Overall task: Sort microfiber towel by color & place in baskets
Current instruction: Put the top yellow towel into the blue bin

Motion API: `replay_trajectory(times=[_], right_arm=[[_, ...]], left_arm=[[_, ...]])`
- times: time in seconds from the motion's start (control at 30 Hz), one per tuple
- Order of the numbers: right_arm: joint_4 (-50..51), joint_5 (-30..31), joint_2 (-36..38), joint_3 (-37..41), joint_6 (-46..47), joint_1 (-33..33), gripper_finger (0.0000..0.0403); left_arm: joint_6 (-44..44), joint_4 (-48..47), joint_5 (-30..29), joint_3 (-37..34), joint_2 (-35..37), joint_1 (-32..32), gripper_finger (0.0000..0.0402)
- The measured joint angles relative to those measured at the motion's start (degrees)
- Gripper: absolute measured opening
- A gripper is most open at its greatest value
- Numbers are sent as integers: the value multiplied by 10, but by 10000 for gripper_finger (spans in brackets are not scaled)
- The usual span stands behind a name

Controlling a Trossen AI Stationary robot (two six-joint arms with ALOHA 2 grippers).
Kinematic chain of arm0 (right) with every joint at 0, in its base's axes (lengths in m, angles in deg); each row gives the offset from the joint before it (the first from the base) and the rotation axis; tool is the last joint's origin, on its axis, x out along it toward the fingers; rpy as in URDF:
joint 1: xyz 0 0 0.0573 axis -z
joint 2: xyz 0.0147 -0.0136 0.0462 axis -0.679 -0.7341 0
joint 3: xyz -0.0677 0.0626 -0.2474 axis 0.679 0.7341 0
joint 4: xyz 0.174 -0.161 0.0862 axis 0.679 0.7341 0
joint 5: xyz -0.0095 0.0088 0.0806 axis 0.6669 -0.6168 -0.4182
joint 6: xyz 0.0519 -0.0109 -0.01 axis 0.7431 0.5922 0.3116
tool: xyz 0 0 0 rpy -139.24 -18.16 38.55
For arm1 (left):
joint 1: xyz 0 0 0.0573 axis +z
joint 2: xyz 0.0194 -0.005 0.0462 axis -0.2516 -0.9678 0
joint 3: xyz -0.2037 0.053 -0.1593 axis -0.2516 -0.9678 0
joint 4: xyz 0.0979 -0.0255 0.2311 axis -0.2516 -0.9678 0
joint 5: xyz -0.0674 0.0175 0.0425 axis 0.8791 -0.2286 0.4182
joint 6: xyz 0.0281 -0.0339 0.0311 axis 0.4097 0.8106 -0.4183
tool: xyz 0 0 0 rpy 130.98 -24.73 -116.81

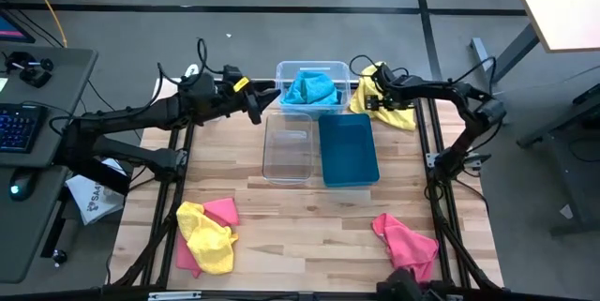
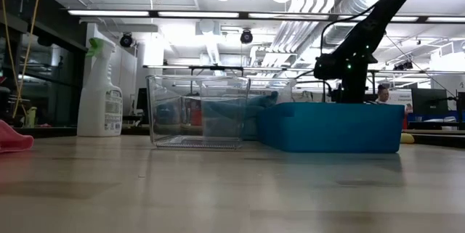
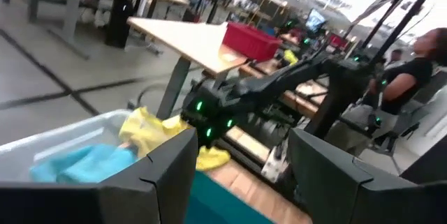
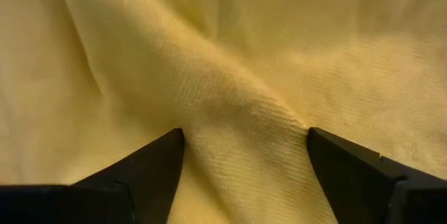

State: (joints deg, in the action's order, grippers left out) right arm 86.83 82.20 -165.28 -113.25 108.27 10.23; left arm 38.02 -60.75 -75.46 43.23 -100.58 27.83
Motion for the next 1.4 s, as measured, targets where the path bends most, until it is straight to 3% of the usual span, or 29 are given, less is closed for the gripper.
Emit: replay_trajectory(times=[0.1,0.27,0.3,0.5,0.7,0.77,0.9,1.03,1.23,1.4], right_arm=[[12,5,-2,0,-21,-8,241],[47,11,0,0,-45,-18,40],[55,10,5,1,-56,-20,22],[87,48,132,-29,-71,-36,5],[110,117,270,-142,-99,-27,3],[106,98,301,-185,-104,-29,2],[52,-17,342,-241,-80,-62,1],[-35,-82,356,-247,-46,-155,1],[-143,-86,317,-233,-31,-328,1],[-159,-82,251,-232,-15,-421,0]], left_arm=[[-11,39,-2,0,1,0,213],[-36,114,-3,0,16,0,213],[-43,126,-3,0,22,0,213],[-119,170,-16,1,68,1,213],[-177,175,-19,1,114,1,213],[-182,179,-19,1,129,1,213],[-196,174,-19,1,154,1,213],[-197,170,-19,1,165,1,213],[-198,149,-19,1,167,1,213],[-215,149,-17,0,171,1,213]])
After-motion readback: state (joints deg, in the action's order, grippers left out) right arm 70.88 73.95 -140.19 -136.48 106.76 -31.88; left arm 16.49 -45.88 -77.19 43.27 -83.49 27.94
